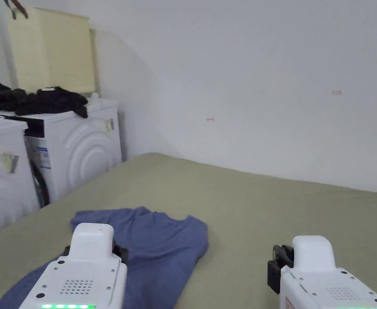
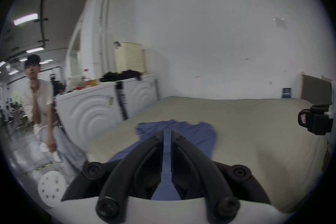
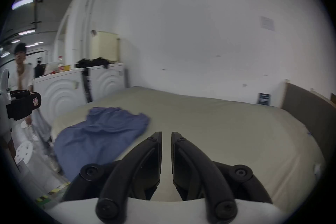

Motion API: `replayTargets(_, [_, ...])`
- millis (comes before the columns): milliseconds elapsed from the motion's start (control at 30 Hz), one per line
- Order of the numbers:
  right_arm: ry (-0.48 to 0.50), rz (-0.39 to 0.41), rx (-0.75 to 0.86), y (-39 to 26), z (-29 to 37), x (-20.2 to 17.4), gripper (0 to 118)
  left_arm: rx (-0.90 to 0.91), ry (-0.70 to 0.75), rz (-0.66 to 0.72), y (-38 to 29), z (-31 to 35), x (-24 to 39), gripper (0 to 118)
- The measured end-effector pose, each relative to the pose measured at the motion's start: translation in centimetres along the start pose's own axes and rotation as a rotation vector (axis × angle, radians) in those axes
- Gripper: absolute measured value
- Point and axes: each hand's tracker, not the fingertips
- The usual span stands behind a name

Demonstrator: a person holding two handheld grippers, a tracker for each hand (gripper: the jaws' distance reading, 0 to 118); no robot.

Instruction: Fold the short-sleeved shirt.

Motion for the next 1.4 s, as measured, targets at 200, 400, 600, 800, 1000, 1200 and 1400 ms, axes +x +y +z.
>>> replayTargets(200, [0.168, 0.030, -0.018, -0.3, -1.7, -6.4, 14, -0.052, 0.120, 0.040, -1.8, 2.0, -5.7, 8])
replayTargets(400, [0.173, 0.035, -0.026, -0.3, -2.0, -5.8, 14, -0.090, 0.092, 0.050, -2.2, 0.4, -5.5, 8])
replayTargets(600, [0.131, 0.057, -0.045, 0.6, -3.7, -2.4, 14, -0.178, -0.052, 0.010, -1.9, -7.5, -1.6, 8])
replayTargets(800, [0.085, 0.052, -0.070, 0.5, -6.6, 1.8, 14, -0.333, -0.269, 0.014, -1.5, -21.0, 3.0, 9])
replayTargets(1000, [0.029, -0.014, -0.119, -0.6, -9.6, 7.2, 14, -0.487, -0.417, -0.091, -1.6, -33.7, 8.9, 55])
replayTargets(1200, [0.002, -0.061, -0.164, -1.9, -11.0, 11.5, 14, -0.637, -0.419, 0.013, -4.6, -41.7, 11.3, 116])
replayTargets(1400, [-0.007, -0.053, -0.179, -3.3, -11.0, 12.9, 14, -0.733, -0.382, 0.026, -8.1, -45.7, 12.7, 116])
